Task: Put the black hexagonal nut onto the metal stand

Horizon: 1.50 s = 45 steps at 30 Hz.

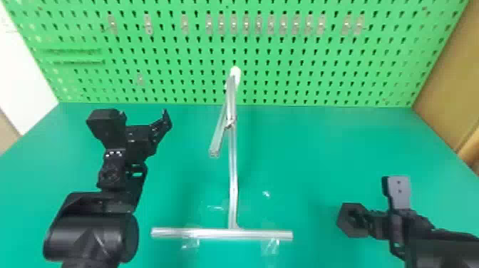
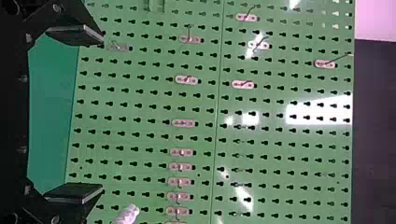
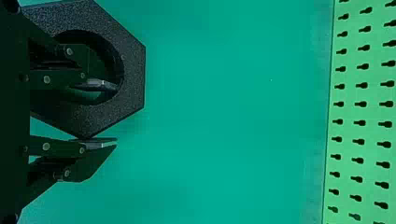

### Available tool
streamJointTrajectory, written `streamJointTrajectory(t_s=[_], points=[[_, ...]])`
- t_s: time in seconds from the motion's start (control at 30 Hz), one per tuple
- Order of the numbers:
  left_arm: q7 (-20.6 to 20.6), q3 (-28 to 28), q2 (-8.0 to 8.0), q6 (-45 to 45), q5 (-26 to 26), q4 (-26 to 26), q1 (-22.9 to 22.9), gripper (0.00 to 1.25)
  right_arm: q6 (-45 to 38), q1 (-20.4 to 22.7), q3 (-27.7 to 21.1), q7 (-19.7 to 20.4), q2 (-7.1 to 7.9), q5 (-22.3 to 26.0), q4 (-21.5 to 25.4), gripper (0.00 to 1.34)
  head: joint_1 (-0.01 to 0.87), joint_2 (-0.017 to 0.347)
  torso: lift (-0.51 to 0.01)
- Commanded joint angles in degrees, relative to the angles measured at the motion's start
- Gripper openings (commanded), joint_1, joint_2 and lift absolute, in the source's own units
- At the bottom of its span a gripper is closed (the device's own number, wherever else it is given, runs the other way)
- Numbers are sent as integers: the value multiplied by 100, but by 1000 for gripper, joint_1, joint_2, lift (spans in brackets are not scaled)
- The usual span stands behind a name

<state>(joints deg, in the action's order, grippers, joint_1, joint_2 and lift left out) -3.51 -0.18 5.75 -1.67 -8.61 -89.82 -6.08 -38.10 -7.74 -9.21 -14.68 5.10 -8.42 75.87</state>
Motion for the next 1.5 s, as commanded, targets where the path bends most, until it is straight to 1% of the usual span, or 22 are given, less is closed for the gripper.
streamJointTrajectory(t_s=[0.0, 0.1, 0.43, 0.53, 0.67, 0.83, 0.87, 1.0, 1.1, 1.13, 1.3, 1.47], points=[[0, 0, -4, 0, 0, 0, -7, 1083, -295, -26, 68, 0, 35, -46, 218, 324, 693, 81, -1], [0, 9, -4, 0, 0, 0, -7, 1083, -673, -96, 183, 0, 105, -108, 482, 295, 693, 81, -1], [0, 18, 5, 0, 9, 0, -16, 1083, -1912, -509, 657, -62, 351, -152, 1396, 293, 693, 81, -1], [0, 18, 5, 0, 18, 0, -16, 1083, -2334, -676, 859, -88, 474, -160, 1695, 293, 693, 81, -1], [0, 27, 5, 0, 18, 0, -16, 1083, -2782, -923, 1044, -237, 632, -99, 1985, 293, 693, 81, -1], [0, 27, 5, 0, 26, -9, -16, 1083, -3125, -1274, 1185, -246, 905, 481, 2239, 293, 693, 81, -1], [0, 27, 5, 0, 26, 0, -16, 1083, -3177, -1371, 1229, -246, 993, 639, 2275, 293, 693, 81, -1], [8, 27, 5, 0, 35, -9, -16, 1083, -3397, -1722, 1387, -246, 1265, 1167, 2415, 293, 693, 81, -1], [0, 27, 5, 0, 53, -9, -16, 1083, -3731, -2100, 1589, -246, 1502, 1589, 2486, 291, 693, 81, -1], [0, 27, 5, 0, 53, -9, -16, 1083, -3784, -2188, 1642, -246, 1546, 1650, 2494, 291, 693, 81, -1], [8, 18, 5, 0, 70, -9, -25, 1081, -3960, -2803, 2011, -246, 1872, 2195, 2450, 291, 693, 81, -1], [0, 18, 5, 9, 88, -9, -25, 1083, -3924, -3524, 2477, -237, 2197, 2810, 2143, 290, 693, 81, -1]])
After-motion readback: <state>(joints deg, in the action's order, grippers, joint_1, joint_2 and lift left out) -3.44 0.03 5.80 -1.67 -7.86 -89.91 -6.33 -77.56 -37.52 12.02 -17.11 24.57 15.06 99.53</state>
